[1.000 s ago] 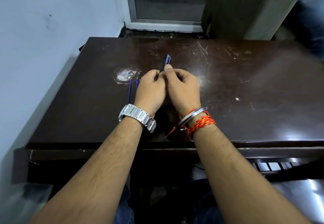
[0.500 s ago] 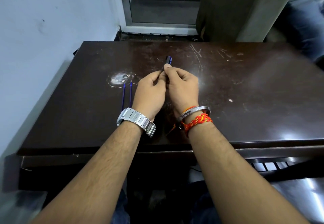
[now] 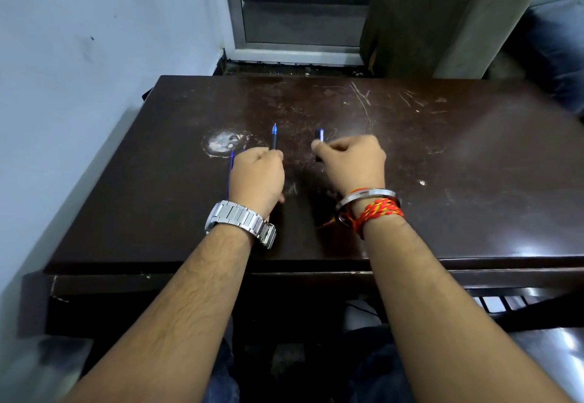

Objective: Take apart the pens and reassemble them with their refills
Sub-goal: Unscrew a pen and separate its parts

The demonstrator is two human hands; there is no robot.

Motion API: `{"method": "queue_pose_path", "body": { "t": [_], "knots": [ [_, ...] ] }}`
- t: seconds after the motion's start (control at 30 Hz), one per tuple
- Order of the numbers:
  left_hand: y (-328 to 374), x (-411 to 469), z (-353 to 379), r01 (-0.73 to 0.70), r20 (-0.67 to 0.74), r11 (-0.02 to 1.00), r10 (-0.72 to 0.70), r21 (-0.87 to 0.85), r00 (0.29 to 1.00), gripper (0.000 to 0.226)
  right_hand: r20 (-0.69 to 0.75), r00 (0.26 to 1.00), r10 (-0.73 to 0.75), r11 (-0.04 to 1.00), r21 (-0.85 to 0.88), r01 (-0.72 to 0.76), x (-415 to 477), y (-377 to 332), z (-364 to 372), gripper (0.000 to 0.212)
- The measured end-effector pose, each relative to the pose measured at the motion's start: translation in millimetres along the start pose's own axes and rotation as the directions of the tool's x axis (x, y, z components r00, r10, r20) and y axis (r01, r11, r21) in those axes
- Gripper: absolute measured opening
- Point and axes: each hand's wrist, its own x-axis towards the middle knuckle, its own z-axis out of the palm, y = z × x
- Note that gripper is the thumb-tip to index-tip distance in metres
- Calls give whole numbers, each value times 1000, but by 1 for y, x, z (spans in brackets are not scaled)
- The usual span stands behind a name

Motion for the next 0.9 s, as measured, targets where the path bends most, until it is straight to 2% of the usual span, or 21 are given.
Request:
{"method": "queue_pose_path", "body": {
  "t": [0.1, 0.23, 0.4, 0.53, 0.6, 0.67, 0.73, 0.8, 0.9],
  "knots": [
    [-4, 0, 2, -14, 10, 1000, 14, 12, 1000, 17, 49, 999, 7, 985, -172, 2, 0, 2, 1, 24],
    [-6, -2, 3, -51, 9, 998, 51, 41, 999, 14, 31, 999, 15, 974, -228, -7, 3, 6, 5, 26],
    [-6, -5, 3, -52, 30, 998, 51, 26, 998, 3, -10, 999, -46, 960, -278, 42, 2, 7, 4, 30],
    [-6, -5, 4, -56, 36, 998, 55, 30, 998, 5, -59, 986, -157, 976, -164, 146, -1, 2, 3, 28],
    [-7, -5, 3, -89, 35, 991, 87, 95, 996, 3, -59, 980, -190, 979, -92, 184, -4, -1, 6, 32],
    [-7, -4, 2, -132, 37, 979, 128, 156, 991, 4, 19, 989, -148, 989, 17, 148, -6, -4, 10, 40],
    [-7, -4, 0, -171, 51, 964, 164, 202, 985, 5, 114, 989, -92, 989, 125, 78, -7, -4, 15, 37],
    [-5, -5, -2, -231, 79, 940, 218, 251, 973, 5, 125, 989, -74, 983, 176, 51, -8, -2, 19, 27],
    [-4, -8, -4, -313, 58, 890, 312, 333, 948, 6, 119, 991, -57, 973, 231, 28, -9, 0, 20, 24]
  ]
}}
